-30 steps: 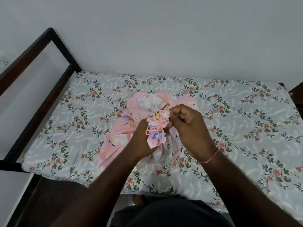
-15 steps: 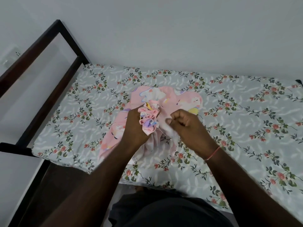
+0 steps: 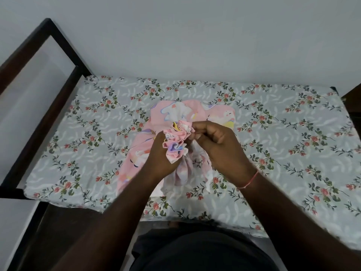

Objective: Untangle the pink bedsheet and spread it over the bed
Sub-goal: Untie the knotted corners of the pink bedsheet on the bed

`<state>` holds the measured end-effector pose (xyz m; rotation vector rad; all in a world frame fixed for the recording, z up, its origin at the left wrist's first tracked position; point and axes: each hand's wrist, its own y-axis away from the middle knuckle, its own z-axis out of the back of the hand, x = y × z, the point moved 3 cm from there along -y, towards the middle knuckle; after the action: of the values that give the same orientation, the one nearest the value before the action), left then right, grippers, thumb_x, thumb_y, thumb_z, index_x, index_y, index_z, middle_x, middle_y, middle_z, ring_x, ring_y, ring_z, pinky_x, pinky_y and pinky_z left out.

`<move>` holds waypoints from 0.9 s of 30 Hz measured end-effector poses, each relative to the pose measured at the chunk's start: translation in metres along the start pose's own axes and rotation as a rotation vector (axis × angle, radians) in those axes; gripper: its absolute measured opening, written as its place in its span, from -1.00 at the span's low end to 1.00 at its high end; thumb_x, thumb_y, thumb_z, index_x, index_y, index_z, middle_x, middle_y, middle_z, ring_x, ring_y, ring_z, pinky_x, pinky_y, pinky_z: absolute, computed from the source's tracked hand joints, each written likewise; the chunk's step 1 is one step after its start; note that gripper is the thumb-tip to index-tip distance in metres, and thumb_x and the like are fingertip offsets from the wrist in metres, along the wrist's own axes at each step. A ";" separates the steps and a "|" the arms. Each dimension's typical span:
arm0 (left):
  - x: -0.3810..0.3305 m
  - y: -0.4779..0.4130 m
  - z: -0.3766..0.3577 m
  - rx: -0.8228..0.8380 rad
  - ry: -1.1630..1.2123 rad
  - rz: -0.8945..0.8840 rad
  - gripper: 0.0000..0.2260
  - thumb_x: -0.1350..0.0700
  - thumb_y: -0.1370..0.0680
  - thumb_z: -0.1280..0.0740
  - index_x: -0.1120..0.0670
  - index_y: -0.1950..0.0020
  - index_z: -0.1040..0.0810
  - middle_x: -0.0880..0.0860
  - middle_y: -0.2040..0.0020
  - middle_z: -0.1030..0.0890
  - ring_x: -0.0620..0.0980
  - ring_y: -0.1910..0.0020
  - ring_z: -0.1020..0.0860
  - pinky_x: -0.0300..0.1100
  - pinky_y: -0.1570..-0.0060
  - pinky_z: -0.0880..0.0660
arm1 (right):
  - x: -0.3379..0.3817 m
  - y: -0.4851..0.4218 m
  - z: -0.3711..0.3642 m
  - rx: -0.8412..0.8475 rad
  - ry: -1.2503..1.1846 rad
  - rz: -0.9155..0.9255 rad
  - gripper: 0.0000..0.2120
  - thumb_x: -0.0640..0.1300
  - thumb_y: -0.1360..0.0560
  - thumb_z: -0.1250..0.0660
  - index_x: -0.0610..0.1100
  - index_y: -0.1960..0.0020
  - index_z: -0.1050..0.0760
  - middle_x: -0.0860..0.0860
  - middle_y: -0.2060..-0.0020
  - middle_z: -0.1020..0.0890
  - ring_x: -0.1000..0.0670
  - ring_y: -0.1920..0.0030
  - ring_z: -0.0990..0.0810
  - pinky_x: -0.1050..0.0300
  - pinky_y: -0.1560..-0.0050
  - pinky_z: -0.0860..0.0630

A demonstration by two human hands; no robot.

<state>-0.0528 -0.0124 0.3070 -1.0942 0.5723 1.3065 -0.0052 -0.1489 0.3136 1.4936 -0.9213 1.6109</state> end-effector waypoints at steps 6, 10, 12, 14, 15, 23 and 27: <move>0.012 0.000 0.020 -0.054 -0.006 -0.010 -0.78 0.13 -0.40 -0.22 0.21 0.10 -0.59 0.11 0.23 -0.63 -0.33 0.17 -0.45 -0.62 0.02 -0.31 | -0.017 0.013 -0.038 -0.137 0.089 -0.083 -0.87 -0.29 -0.51 -0.33 -0.09 0.03 -0.45 -0.01 0.37 -0.52 0.10 0.34 -0.49 0.21 0.27 -0.43; 0.032 0.004 0.030 0.011 0.031 0.036 -0.68 0.07 -0.38 -0.27 0.34 0.19 -0.61 0.05 0.23 -0.61 -0.30 0.17 -0.51 -0.46 0.08 -0.41 | -0.021 0.008 -0.025 -0.213 0.386 -0.151 -0.83 -0.12 -0.51 -0.35 -0.17 0.22 -0.49 0.02 0.42 -0.52 0.05 0.41 -0.44 0.12 0.30 -0.40; 0.035 0.008 0.034 0.015 0.053 0.012 -0.67 0.07 -0.37 -0.27 0.37 0.22 -0.58 0.08 0.30 -0.60 -0.19 0.23 -0.47 -0.47 0.15 -0.41 | -0.017 0.008 -0.022 -0.416 0.255 -0.156 -0.83 -0.13 -0.50 -0.36 -0.22 0.20 -0.52 -0.04 0.39 -0.56 -0.02 0.40 -0.46 0.09 0.31 -0.44; 0.033 0.012 0.037 0.025 0.112 0.009 -0.67 0.11 -0.37 -0.26 0.40 0.19 -0.57 0.04 0.28 -0.55 -0.21 0.21 -0.45 -0.55 0.14 -0.39 | -0.014 0.009 -0.029 -0.506 0.098 -0.169 -0.79 -0.11 -0.48 -0.39 -0.26 0.20 -0.52 -0.10 0.41 -0.52 -0.03 0.41 -0.40 0.07 0.34 -0.41; 0.026 0.013 0.038 0.026 0.155 0.033 -0.68 0.12 -0.38 -0.26 0.41 0.15 -0.55 0.05 0.24 -0.53 -0.24 0.17 -0.46 -0.57 0.11 -0.38 | -0.012 0.010 -0.034 -0.517 0.032 -0.168 -0.74 -0.07 -0.47 -0.40 -0.28 0.20 -0.51 -0.18 0.40 -0.51 -0.03 0.39 -0.39 0.06 0.33 -0.40; 0.026 0.011 0.039 0.213 0.192 0.028 -0.59 -0.26 -0.51 -0.20 0.08 -0.06 -0.41 0.06 0.03 -0.50 0.04 0.05 -0.52 -0.62 -0.08 -0.26 | 0.013 0.009 -0.053 -0.122 0.187 0.023 -0.76 -0.34 -0.58 -0.19 -0.17 -0.13 -0.56 -0.03 0.01 -0.68 0.04 -0.06 -0.63 0.03 -0.13 -0.56; 0.006 -0.006 0.034 0.232 0.124 -0.120 -0.90 0.14 -0.38 -0.21 0.14 0.19 -0.33 0.04 0.40 -0.29 -0.13 0.28 -0.36 -0.72 0.12 -0.20 | 0.003 0.008 -0.057 -0.325 -0.121 -0.032 -0.81 -0.29 -0.54 -0.24 -0.07 -0.10 -0.45 -0.08 0.08 -0.66 -0.08 0.02 -0.65 -0.09 -0.02 -0.55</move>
<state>-0.0538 0.0205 0.3184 -1.0056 0.7210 1.0451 -0.0394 -0.1019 0.3131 1.3793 -1.1587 1.2862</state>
